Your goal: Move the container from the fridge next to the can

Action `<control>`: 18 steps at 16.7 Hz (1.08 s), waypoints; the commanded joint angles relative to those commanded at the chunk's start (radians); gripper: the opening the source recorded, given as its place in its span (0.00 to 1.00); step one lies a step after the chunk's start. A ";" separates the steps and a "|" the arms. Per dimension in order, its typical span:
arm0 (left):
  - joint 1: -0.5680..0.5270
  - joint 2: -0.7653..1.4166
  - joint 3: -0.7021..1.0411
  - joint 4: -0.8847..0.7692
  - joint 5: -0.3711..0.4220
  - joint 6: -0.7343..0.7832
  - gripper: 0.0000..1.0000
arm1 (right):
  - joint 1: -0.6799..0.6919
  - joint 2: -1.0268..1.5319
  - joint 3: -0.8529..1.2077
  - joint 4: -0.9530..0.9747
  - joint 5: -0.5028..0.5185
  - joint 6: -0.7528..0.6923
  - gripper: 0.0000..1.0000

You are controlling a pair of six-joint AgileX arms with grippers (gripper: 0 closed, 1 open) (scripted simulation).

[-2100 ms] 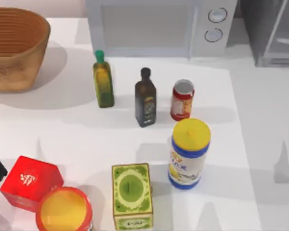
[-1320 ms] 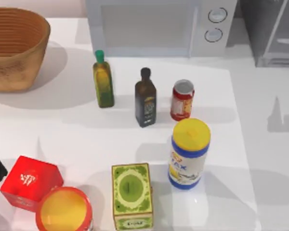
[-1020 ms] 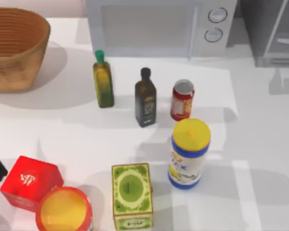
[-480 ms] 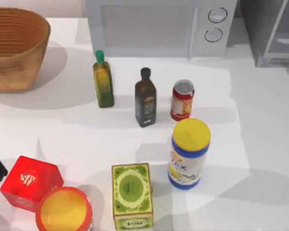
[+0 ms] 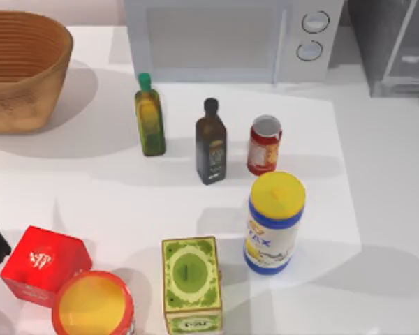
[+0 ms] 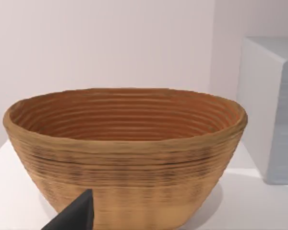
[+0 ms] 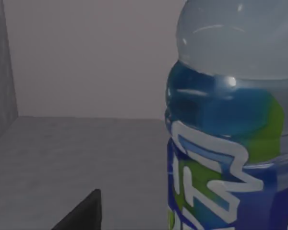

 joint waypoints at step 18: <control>0.000 0.000 0.000 0.000 0.000 0.000 1.00 | 0.026 0.151 0.306 -0.150 0.032 -0.002 0.85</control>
